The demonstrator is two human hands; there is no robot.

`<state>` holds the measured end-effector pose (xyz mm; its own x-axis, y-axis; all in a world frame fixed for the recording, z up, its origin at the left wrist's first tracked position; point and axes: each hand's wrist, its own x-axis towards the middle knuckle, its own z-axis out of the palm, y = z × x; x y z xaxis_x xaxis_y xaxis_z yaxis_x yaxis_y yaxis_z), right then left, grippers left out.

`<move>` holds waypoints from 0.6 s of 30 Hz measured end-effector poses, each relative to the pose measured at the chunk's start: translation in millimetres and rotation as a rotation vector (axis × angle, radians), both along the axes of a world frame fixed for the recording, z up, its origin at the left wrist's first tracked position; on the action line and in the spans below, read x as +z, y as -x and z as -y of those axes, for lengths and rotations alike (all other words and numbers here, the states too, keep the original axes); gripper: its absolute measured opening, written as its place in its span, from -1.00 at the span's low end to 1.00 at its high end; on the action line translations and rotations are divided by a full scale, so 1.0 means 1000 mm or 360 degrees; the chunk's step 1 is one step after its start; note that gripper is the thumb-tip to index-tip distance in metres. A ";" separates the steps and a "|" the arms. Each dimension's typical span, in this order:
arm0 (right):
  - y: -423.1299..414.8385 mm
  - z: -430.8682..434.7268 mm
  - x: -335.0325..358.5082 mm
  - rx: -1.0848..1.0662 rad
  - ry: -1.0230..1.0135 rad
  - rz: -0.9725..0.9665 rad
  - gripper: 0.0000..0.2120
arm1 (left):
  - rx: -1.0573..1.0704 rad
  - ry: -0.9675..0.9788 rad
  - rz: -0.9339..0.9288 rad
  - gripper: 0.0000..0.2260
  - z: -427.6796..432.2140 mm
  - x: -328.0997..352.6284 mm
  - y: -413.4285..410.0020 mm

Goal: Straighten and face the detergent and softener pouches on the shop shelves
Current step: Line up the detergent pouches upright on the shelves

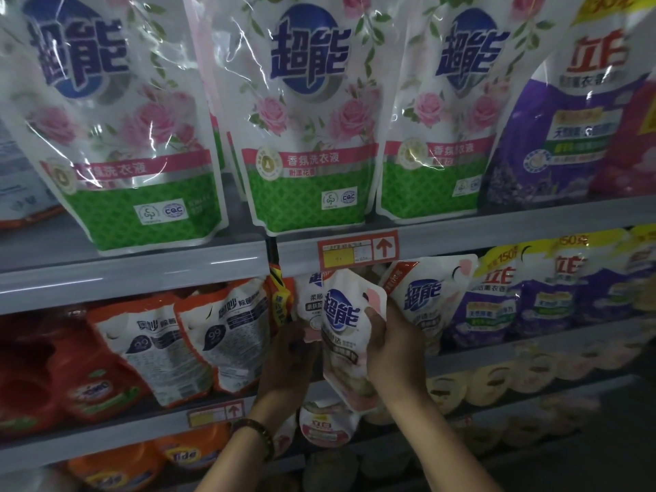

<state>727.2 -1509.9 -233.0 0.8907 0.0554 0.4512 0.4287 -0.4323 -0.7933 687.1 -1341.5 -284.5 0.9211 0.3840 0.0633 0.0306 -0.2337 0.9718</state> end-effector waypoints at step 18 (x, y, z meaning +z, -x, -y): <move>-0.010 0.019 0.017 0.0096 0.0276 0.0117 -0.71 | -0.0258 0.0569 -0.0202 -0.77 -0.019 -0.004 -0.014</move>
<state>736.8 -1528.9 -216.0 0.8485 0.1904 0.4937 0.5119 -0.5315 -0.6749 700.9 -1322.4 -288.6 0.9635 0.2104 -0.1657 0.1459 0.1067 0.9835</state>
